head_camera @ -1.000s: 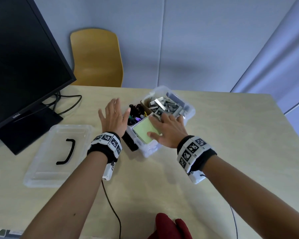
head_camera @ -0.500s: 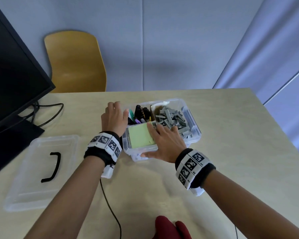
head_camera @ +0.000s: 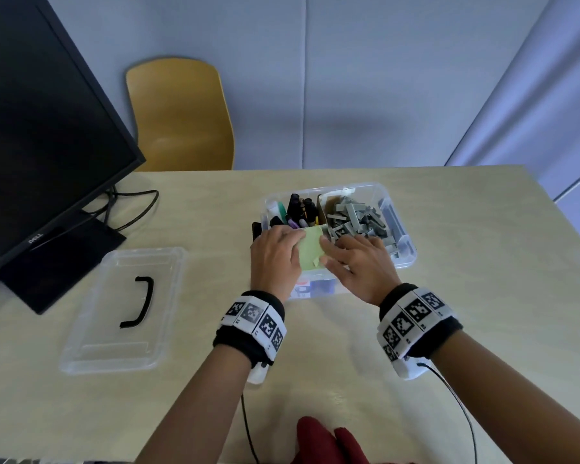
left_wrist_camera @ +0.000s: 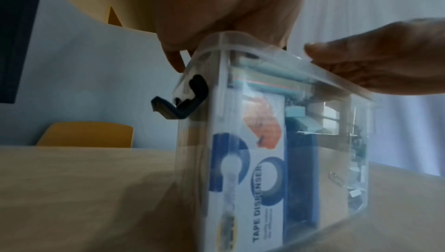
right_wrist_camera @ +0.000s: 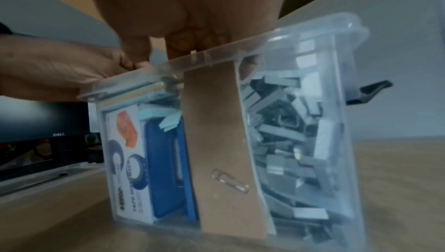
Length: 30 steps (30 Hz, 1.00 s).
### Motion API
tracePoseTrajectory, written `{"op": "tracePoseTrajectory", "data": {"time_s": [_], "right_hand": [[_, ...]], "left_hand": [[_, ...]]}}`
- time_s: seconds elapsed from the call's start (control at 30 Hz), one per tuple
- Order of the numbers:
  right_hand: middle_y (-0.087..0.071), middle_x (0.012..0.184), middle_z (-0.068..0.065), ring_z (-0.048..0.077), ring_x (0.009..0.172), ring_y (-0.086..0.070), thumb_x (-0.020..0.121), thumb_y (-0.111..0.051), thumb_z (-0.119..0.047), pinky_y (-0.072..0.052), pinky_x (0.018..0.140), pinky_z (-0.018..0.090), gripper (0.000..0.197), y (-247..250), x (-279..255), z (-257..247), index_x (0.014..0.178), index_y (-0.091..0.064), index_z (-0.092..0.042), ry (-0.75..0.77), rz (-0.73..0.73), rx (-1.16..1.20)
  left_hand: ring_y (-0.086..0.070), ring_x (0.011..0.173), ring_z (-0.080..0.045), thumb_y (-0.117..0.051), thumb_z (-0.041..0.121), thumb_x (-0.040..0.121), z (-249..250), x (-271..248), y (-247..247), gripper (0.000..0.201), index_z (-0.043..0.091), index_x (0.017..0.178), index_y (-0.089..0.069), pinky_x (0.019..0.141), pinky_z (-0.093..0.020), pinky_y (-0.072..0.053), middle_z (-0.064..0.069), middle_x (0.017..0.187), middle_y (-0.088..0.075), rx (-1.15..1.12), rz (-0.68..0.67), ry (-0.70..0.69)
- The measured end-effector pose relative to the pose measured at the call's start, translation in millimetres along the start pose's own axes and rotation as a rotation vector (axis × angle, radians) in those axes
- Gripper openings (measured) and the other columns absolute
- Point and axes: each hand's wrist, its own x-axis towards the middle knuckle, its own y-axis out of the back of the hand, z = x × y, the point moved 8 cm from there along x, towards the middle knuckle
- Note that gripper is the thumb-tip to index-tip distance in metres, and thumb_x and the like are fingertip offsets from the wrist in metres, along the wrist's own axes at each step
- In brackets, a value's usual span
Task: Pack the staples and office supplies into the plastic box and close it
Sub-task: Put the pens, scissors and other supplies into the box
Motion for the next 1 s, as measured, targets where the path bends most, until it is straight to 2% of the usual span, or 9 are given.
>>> {"op": "tracePoseTrajectory", "data": {"time_s": [0.07,0.13,0.2,0.33,0.47,0.57,0.67,0.87,1.0], "right_hand": [[-0.063,0.067,-0.003,0.022,0.062,-0.062,0.082,-0.039,-0.042,-0.047,0.060,0.034,0.043,-1.7,4.2,2.6,0.099,-0.072,-0.020,-0.070,-0.008,0.031],[-0.064,0.072,0.000,0.025,0.071,-0.062,0.080,-0.035,-0.045,-0.045,0.068,0.036,0.049,-6.3,7.4,6.1,0.103,-0.071,-0.022,-0.151,-0.066,0.096],[-0.065,0.081,0.004,0.028,0.082,-0.061,0.080,-0.033,-0.049,-0.043,0.075,0.036,0.054,-8.2,11.4,8.1,0.110,-0.069,-0.022,-0.203,-0.096,0.138],[-0.060,0.113,0.005,0.027,0.108,-0.054,0.089,-0.048,-0.039,-0.039,0.091,0.037,0.039,-8.4,20.8,9.3,0.121,-0.058,-0.020,-0.248,-0.166,0.125],[-0.046,0.131,0.004,0.027,0.119,-0.044,0.092,-0.039,-0.040,-0.033,0.097,0.041,0.042,-9.7,19.5,6.6,0.129,-0.047,-0.021,-0.221,-0.218,0.045],[-0.030,0.148,0.001,0.024,0.129,-0.035,0.082,-0.006,-0.054,-0.029,0.102,0.043,0.071,-10.6,19.8,-2.4,0.139,-0.034,-0.023,-0.166,-0.256,0.004],[-0.017,0.155,-0.003,0.020,0.138,-0.024,0.077,0.006,-0.057,-0.022,0.108,0.045,0.080,-20.9,19.7,-17.7,0.146,-0.021,-0.026,-0.106,-0.322,-0.039],[-0.009,0.157,-0.006,0.021,0.145,-0.004,0.071,0.019,-0.058,-0.003,0.114,0.050,0.089,-35.6,18.6,-29.8,0.147,-0.017,-0.027,-0.060,-0.432,-0.147],[-0.004,0.157,-0.006,0.021,0.145,0.005,0.063,0.034,-0.069,0.005,0.114,0.051,0.105,-36.4,17.6,-30.2,0.148,-0.013,-0.028,-0.066,-0.439,-0.169]], "left_hand": [[-0.065,0.071,-0.024,-0.041,0.012,0.078,-1.1,-0.2,-0.6,0.035,0.009,0.086,-0.074,0.069,-0.029,-0.053,-0.005,0.081,-0.067,-0.047,0.028,0.014],[-0.064,0.070,-0.024,-0.049,0.010,0.077,-5.4,1.6,-2.4,0.027,0.008,0.086,-0.075,0.069,-0.029,-0.054,-0.005,0.080,-0.067,-0.056,0.028,0.048],[-0.064,0.067,-0.025,-0.054,0.011,0.075,-9.0,6.9,-3.7,0.024,0.008,0.085,-0.076,0.067,-0.031,-0.055,-0.006,0.077,-0.067,-0.046,0.022,0.062],[-0.065,0.065,-0.026,-0.060,0.007,0.071,-11.4,17.5,-5.8,0.021,0.008,0.084,-0.076,0.065,-0.031,-0.055,-0.006,0.076,-0.068,-0.009,0.004,0.048],[-0.065,0.088,-0.029,-0.054,0.005,0.080,-15.4,11.2,0.7,0.026,0.005,0.100,-0.071,0.081,-0.035,-0.049,-0.009,0.097,-0.069,-0.044,0.032,0.076],[-0.056,0.100,-0.032,-0.044,0.010,0.086,-34.8,-10.0,19.0,0.029,0.002,0.105,-0.064,0.083,-0.038,-0.042,-0.014,0.110,-0.062,-0.053,0.140,0.250],[-0.048,0.113,-0.031,-0.045,0.008,0.090,-75.8,-39.1,33.5,0.027,0.003,0.113,-0.058,0.090,-0.039,-0.036,-0.014,0.120,-0.053,-0.010,0.190,0.529],[-0.026,0.132,-0.033,-0.053,0.017,0.090,-174.4,-116.0,40.4,0.052,0.002,0.135,-0.033,0.106,-0.042,-0.025,-0.018,0.144,-0.027,0.211,-0.097,1.084],[-0.030,0.128,-0.036,-0.052,0.024,0.092,-201.2,-146.7,36.8,0.051,0.003,0.134,-0.032,0.099,-0.045,-0.033,-0.019,0.139,-0.030,0.408,-0.227,1.126]]}}
